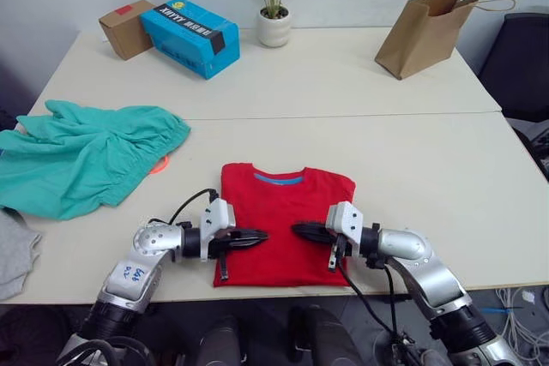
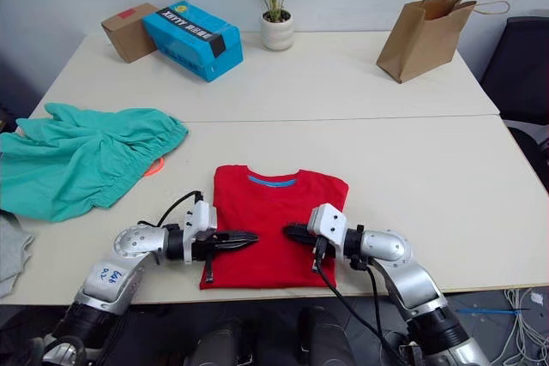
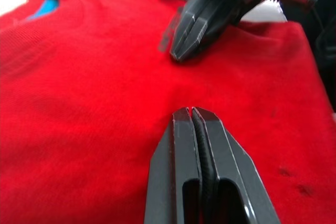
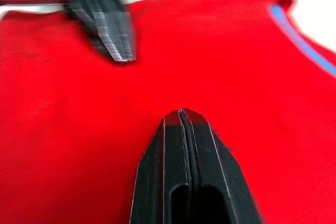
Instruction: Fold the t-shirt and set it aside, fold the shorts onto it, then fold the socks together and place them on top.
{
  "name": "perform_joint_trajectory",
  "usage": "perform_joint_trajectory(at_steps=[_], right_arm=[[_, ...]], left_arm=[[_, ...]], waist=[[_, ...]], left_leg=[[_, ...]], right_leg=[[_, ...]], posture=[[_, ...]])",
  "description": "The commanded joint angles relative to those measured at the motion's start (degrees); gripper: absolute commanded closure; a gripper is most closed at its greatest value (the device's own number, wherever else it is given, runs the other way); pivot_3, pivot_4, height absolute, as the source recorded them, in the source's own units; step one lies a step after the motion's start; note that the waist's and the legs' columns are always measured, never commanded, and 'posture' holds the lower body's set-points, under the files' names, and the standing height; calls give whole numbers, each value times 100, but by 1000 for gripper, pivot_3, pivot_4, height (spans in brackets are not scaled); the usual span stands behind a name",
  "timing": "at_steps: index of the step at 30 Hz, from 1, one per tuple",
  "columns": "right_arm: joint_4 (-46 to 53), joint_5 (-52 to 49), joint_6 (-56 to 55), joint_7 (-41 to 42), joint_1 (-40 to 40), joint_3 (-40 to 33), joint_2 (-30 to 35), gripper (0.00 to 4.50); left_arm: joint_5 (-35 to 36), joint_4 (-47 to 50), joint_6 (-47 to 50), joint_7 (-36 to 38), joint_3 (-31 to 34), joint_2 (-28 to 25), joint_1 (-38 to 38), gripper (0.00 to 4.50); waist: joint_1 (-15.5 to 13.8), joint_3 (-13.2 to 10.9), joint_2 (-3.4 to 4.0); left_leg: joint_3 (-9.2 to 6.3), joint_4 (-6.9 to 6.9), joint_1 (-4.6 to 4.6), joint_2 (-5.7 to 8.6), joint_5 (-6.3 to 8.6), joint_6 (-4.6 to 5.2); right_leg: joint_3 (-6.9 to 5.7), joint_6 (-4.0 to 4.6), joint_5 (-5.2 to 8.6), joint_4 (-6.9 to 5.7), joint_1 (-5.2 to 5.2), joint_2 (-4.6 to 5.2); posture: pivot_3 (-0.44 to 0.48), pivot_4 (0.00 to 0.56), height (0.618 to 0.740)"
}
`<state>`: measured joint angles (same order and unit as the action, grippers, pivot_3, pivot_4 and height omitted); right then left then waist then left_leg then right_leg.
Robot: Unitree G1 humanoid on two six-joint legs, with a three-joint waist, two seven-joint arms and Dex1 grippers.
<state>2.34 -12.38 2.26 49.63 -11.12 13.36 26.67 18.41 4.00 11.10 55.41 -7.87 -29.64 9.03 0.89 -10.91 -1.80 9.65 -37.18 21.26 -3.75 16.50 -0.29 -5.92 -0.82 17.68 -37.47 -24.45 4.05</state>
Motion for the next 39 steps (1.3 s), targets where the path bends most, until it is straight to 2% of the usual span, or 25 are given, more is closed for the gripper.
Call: perform_joint_trajectory(at_steps=[1,3,5,7,9,14,19,25,30,32,34,36,37,39], right_arm=[[-486,-114,-281,-187,39,-631,82,4500],[-843,-161,-507,-120,11,-864,136,4500],[-1165,-225,-683,-95,-120,-1124,179,4500],[-1213,-310,-619,-72,-323,-1239,167,4500],[-1083,-450,-449,-10,-578,-1213,41,4500],[-1182,-497,-204,456,-1186,-783,-322,4500],[-2388,55,-664,430,-1874,-497,-662,4500],[-3366,127,-829,72,-2125,-851,-760,4500],[-3751,370,-1439,-560,-2014,-1235,-481,4500],[-3518,110,-1533,-487,-1829,-1466,-433,4500],[-2841,-375,-1134,-199,-1511,-1681,-336,4500],[-1543,-1619,454,332,-1018,-1939,-27,4334],[-848,-2277,1504,616,-727,-1988,376,4131],[-20,-2819,2483,928,-347,-2012,942,3573]], left_arm=[[77,-88,49,-151,329,-91,-296,4437],[20,-35,-74,-88,379,-181,-371,4437],[536,328,258,88,576,-214,-400,4437],[906,642,697,186,698,-333,-288,4437],[884,582,829,191,713,-418,23,4437],[393,-349,564,1,505,-192,1026,4437],[-291,-1777,-152,-49,244,9,1672,4437],[-716,-2570,-894,-534,385,243,1670,4437],[-482,-2498,-1014,-852,780,399,1469,4437],[-338,-2006,-960,-775,829,389,1356,4437],[32,-1299,-682,-652,947,384,1258,4437],[353,-641,-369,-472,1041,247,1100,4480],[512,-334,-228,-336,1097,124,991,4500],[818,106,10,-117,1189,-47,812,4500]], waist=[[6,1,-1],[8,2,1],[16,2,1],[50,2,0],[64,2,1],[88,2,1],[84,2,1],[81,2,1],[86,3,0],[84,3,0],[82,2,0],[75,0,3],[73,-1,5],[73,-8,22]], left_leg=[[-1,0,-1,1,12,28],[-3,-1,-5,1,9,27],[-4,0,-9,1,7,20],[-4,1,-5,1,1,16],[-6,3,-2,1,-8,21],[-14,9,-5,1,-31,-5],[-5,8,4,0,-35,-17],[1,-1,2,1,-32,-12],[-2,-2,-8,3,-37,-8],[-2,1,-8,3,-37,-10],[-2,8,-4,3,-37,-14],[-4,12,5,1,-36,-17],[-6,13,10,0,-35,-17],[-9,10,13,1,-32,-11]], right_leg=[[0,3,-4,-3,1,3],[-2,9,-9,-2,4,3],[-3,11,-11,-2,8,2],[-3,13,-12,-3,6,2],[-2,13,-13,-5,3,2],[-3,13,-14,-21,-1,-3],[-6,14,-12,-22,-11,-6],[-4,14,-13,-21,-8,2],[-5,16,-19,-31,-1,10],[-4,16,-19,-31,-2,9],[-5,16,-19,-27,-5,8],[-6,15,-17,-23,-12,6],[-4,14,-17,-21,-14,7],[-5,14,-16,-16,-13,8]], posture=[[0,150,740],[0,150,740],[0,150,740],[0,150,740],[0,150,740],[0,150,740],[0,150,740],[0,150,740],[0,150,740],[0,150,740],[0,150,740],[0,150,740],[0,150,740],[0,150,740]])
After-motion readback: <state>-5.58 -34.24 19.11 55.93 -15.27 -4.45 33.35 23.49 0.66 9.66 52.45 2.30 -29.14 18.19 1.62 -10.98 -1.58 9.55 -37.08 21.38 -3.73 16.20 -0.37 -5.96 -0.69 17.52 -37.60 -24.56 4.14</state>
